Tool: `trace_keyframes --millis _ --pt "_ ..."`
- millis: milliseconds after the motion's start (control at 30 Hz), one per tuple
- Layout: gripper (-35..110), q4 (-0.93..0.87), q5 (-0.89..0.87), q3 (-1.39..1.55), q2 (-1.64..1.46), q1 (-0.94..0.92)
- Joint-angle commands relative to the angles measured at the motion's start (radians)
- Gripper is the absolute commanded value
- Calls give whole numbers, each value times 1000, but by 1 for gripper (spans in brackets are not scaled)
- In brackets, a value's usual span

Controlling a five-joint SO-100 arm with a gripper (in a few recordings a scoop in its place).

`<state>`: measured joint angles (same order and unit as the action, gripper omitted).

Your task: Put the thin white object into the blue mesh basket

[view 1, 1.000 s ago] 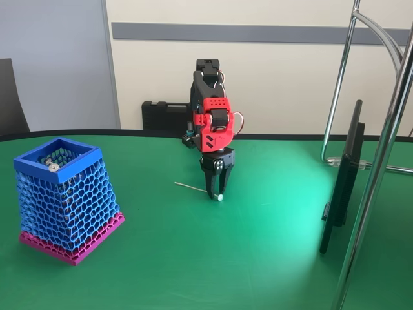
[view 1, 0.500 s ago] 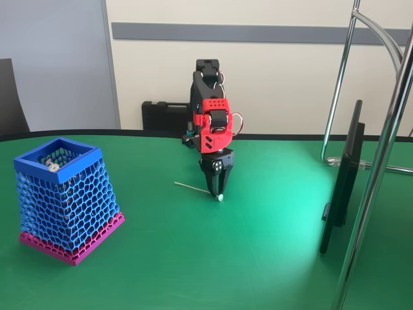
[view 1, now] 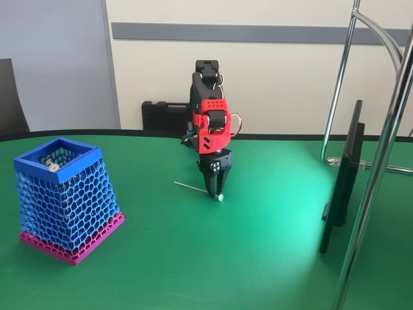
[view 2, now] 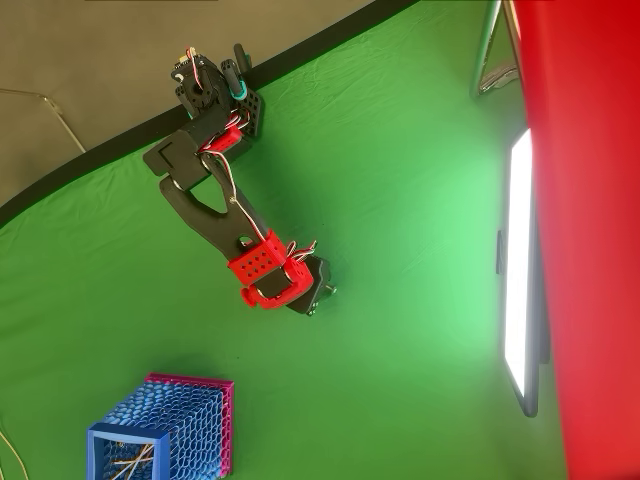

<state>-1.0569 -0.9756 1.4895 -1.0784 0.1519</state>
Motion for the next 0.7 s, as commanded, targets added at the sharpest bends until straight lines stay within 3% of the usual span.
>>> trace_keyframes --millis 0,667 --pt "12 -6 -8 -38 -5 -3" --pt "8 -8 2 -44 -2 -15"
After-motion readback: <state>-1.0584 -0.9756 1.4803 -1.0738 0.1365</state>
